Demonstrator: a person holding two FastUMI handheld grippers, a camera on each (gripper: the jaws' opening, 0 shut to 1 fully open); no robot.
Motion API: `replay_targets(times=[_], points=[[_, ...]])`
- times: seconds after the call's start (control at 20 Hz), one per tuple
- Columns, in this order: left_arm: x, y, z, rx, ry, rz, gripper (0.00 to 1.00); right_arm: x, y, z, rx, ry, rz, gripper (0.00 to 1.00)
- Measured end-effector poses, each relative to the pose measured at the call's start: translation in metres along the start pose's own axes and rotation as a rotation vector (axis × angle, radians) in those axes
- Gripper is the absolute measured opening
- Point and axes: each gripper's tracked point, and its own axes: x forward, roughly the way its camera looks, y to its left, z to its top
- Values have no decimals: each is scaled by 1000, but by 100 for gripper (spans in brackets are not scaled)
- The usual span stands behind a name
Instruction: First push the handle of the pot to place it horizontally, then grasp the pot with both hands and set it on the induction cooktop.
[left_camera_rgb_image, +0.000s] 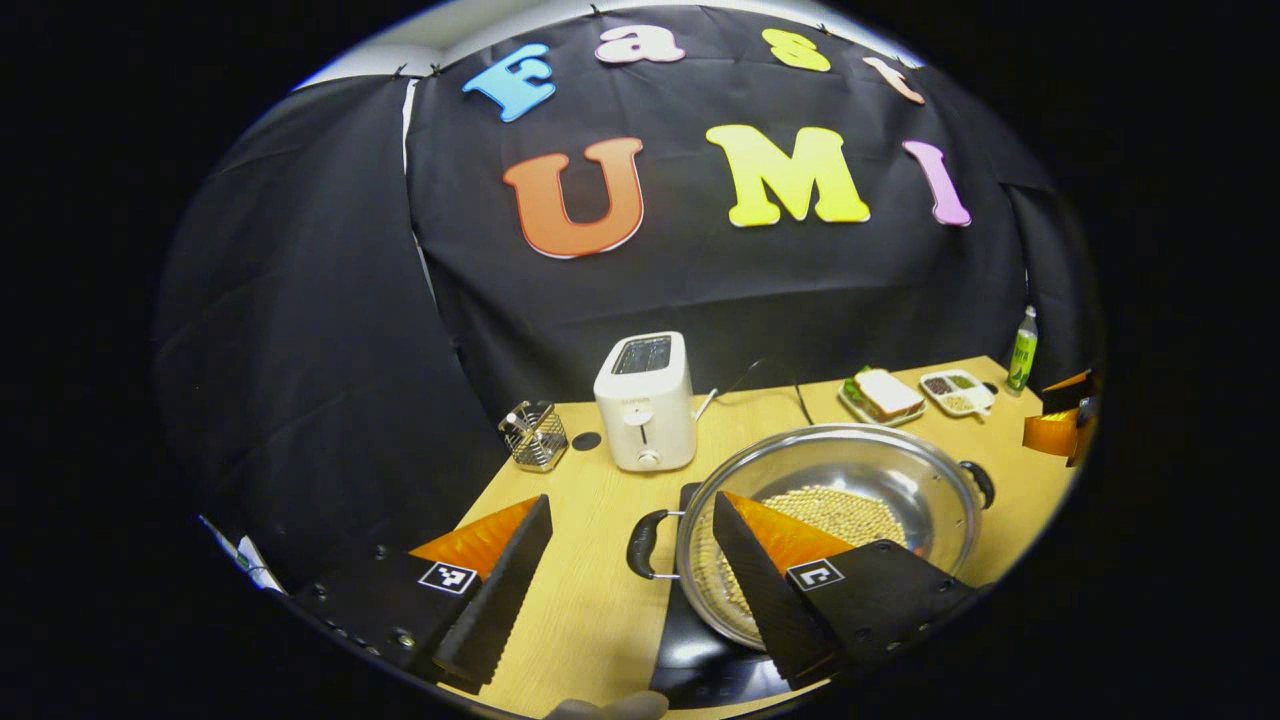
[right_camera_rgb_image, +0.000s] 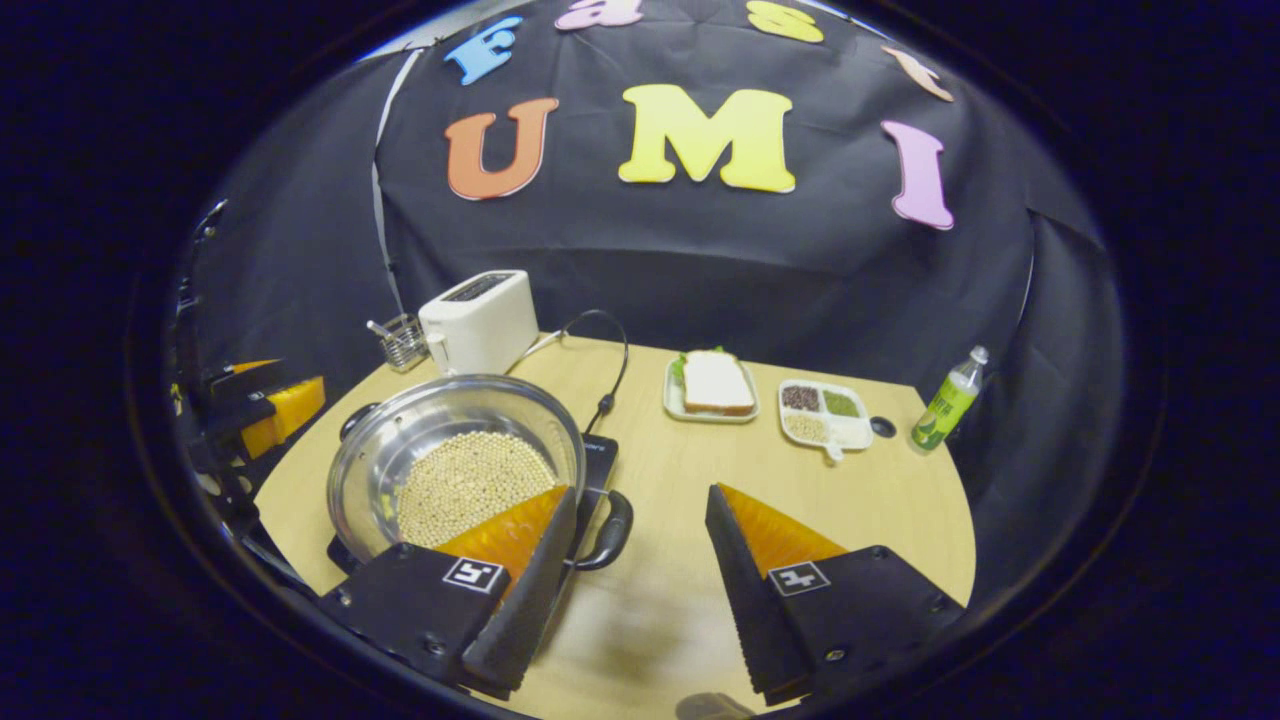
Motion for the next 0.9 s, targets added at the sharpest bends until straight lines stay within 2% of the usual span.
replay_targets(times=[0.1, 0.15, 0.2, 0.3, 0.35, 0.4, 0.45, 0.55, 0.6, 0.75, 0.8, 0.9], points=[[-28, -12, 21, -19, -45, -1, 96, -28, -14, 18, -13, -56, -7, 82], [-41, -18, 33, -30, -66, 0, 96, -43, -21, 28, -20, -85, -12, 85], [-55, -28, 45, -42, -89, -5, 96, -58, -28, 37, -25, -116, -12, 82], [-85, -51, 73, -61, -142, -28, 96, -90, -47, 55, -25, -174, -25, 82], [-99, -60, 84, -65, -167, -33, 96, -106, -55, 62, -22, -200, -26, 85], [-112, -70, 96, -68, -190, -36, 96, -120, -63, 70, -21, -225, -27, 82], [-125, -82, 108, -69, -201, -48, 96, -136, -72, 77, -15, -251, -28, 85], [-151, -108, 128, -79, -242, -72, 96, -163, -94, 82, -9, -292, -47, 85], [-161, -120, 135, -82, -256, -79, 96, -175, -104, 83, -11, -306, -57, 82], [-188, -152, 154, -95, -279, -107, 96, -209, -129, 91, 2, -352, -69, 85], [-195, -162, 160, -99, -286, -118, 96, -218, -140, 95, 9, -369, -78, 82], [-205, -176, 175, -101, -308, -126, 96, -236, -161, 104, 19, -404, -96, 85]])
